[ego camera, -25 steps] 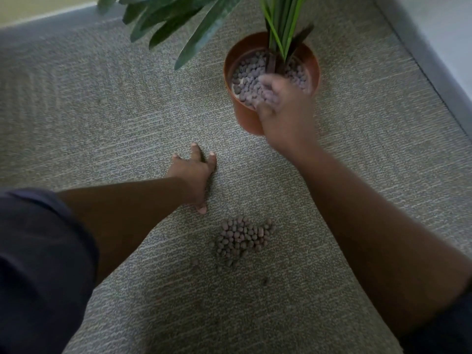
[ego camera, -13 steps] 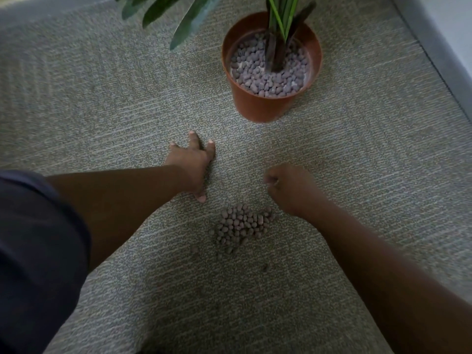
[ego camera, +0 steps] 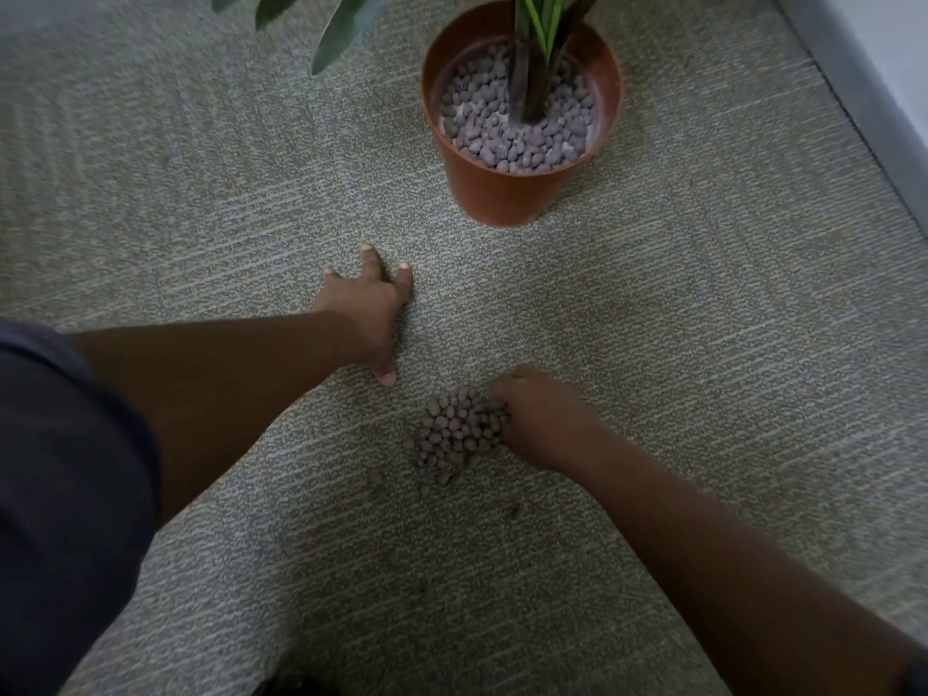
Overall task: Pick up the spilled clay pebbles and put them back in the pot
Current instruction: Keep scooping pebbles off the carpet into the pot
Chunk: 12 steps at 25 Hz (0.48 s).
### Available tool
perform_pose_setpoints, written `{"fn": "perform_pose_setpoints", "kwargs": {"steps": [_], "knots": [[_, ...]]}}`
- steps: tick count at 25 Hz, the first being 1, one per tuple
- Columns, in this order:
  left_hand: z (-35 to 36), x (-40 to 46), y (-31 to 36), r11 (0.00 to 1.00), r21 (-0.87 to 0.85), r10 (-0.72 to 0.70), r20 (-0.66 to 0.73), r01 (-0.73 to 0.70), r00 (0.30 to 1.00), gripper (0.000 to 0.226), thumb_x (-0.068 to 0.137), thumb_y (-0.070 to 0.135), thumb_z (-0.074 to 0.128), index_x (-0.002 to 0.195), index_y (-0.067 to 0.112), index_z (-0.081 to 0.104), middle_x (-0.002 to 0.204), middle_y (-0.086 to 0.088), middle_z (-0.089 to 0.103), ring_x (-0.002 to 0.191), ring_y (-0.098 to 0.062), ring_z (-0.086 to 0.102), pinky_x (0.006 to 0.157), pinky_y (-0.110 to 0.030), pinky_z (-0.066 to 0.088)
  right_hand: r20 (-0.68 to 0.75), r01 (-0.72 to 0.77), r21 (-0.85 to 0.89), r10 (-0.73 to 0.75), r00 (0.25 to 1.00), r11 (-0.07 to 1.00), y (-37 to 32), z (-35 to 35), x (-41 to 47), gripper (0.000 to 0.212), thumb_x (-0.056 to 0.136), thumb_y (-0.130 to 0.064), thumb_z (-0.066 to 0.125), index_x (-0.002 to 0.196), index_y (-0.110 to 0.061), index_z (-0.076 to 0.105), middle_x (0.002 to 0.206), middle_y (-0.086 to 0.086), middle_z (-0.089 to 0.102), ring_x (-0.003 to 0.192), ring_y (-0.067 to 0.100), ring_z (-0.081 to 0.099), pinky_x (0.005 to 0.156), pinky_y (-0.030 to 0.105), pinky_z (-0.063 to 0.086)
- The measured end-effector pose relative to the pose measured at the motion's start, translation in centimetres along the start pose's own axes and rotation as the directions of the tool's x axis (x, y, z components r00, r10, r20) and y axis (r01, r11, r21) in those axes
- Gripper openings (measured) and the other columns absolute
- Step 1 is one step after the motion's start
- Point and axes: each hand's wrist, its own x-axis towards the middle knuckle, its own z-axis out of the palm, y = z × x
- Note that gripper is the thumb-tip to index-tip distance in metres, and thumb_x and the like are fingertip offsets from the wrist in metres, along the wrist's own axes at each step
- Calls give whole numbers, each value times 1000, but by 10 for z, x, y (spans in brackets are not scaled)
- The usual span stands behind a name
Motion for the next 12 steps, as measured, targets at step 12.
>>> {"fn": "perform_pose_setpoints", "kwargs": {"steps": [12], "knots": [[0, -1, -1, 1000, -18, 4, 13, -4, 1000, 154, 40, 54, 96, 156, 40, -5, 166, -14, -13, 138, -62, 23, 99, -61, 47, -94, -51, 13, 52, 994, 999, -7, 8, 3, 18, 91, -16, 57, 106, -12, 66, 111, 13, 59, 100, 35, 63, 86, 38, 53]]}}
